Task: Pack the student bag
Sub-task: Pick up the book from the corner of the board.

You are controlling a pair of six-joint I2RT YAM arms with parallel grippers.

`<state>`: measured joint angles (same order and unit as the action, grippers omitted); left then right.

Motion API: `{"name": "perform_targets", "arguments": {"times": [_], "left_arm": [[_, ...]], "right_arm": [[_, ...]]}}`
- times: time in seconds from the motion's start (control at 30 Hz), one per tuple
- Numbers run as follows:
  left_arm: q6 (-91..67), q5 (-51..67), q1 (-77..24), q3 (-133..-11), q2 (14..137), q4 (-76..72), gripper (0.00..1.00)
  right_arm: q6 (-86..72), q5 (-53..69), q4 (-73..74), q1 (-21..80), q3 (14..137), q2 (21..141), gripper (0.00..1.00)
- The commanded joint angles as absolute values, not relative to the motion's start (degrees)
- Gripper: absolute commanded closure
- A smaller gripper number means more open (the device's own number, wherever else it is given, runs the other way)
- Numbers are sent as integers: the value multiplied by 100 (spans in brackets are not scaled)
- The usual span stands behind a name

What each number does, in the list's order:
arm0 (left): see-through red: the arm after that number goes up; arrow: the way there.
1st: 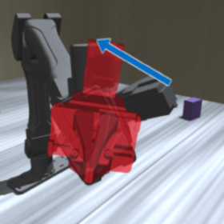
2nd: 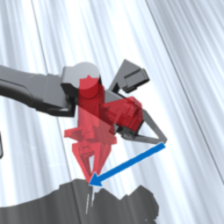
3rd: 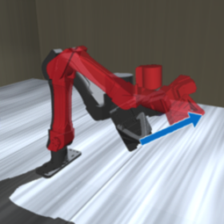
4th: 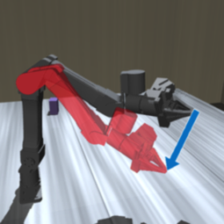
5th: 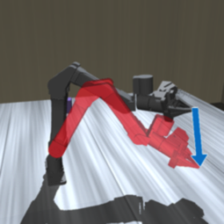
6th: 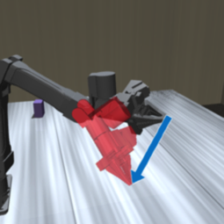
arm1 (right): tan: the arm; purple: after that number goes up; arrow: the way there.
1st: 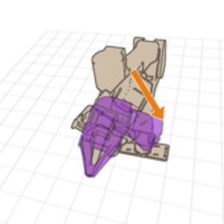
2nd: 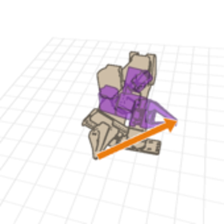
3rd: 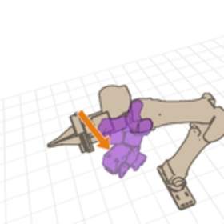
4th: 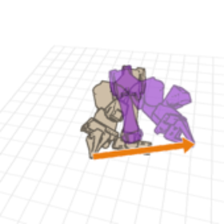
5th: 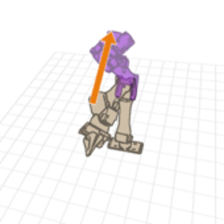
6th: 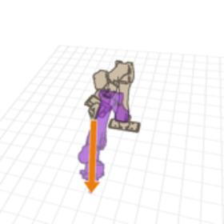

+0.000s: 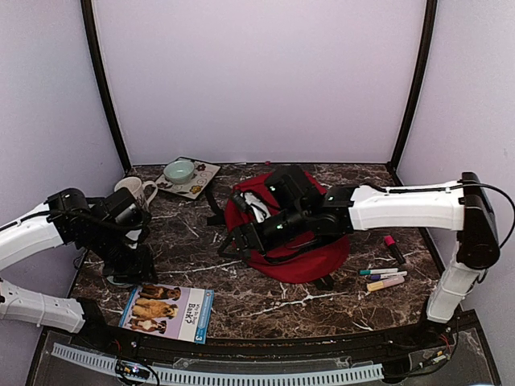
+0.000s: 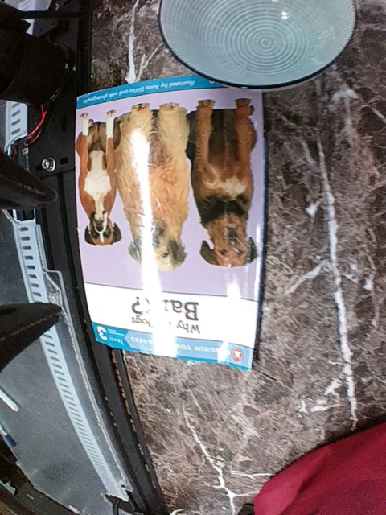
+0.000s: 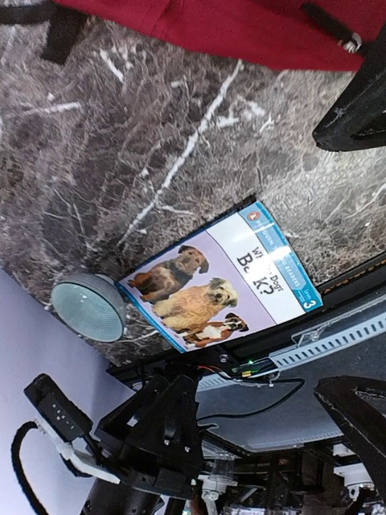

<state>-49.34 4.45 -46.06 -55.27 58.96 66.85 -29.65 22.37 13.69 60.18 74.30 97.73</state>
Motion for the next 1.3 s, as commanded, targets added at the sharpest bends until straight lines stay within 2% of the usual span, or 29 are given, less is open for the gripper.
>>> {"name": "perform_targets", "arguments": {"times": [0.0, 0.27, 0.47, 0.83, 1.07, 1.27], "left_arm": [[-5181, 972, -4720, -4833, 5403, 6525, 60], [-5385, 1498, -4904, -3731, 4575, 6301, 69], [-5375, 1648, -4963, -3021, 4342, 6090, 72], [-5562, 1880, -5010, -2536, 4474, 5575, 73], [-5683, 1970, -5036, -2191, 4645, 5119, 73], [-5733, 1996, -5036, -2042, 4617, 4914, 73]], "right_arm": [[-3272, 2497, 1274, 6351, 8112, 10712, 2], [-3654, 2770, 1601, 6460, 9707, 12384, 4], [-3787, 2882, 2038, 6469, 10524, 13192, 4], [-3972, 3205, 2416, 6442, 10674, 13766, 5], [-3913, 4065, 2277, 6547, 10389, 13688, 11], [-3977, 4718, 2045, 6697, 10398, 13742, 22]]}}
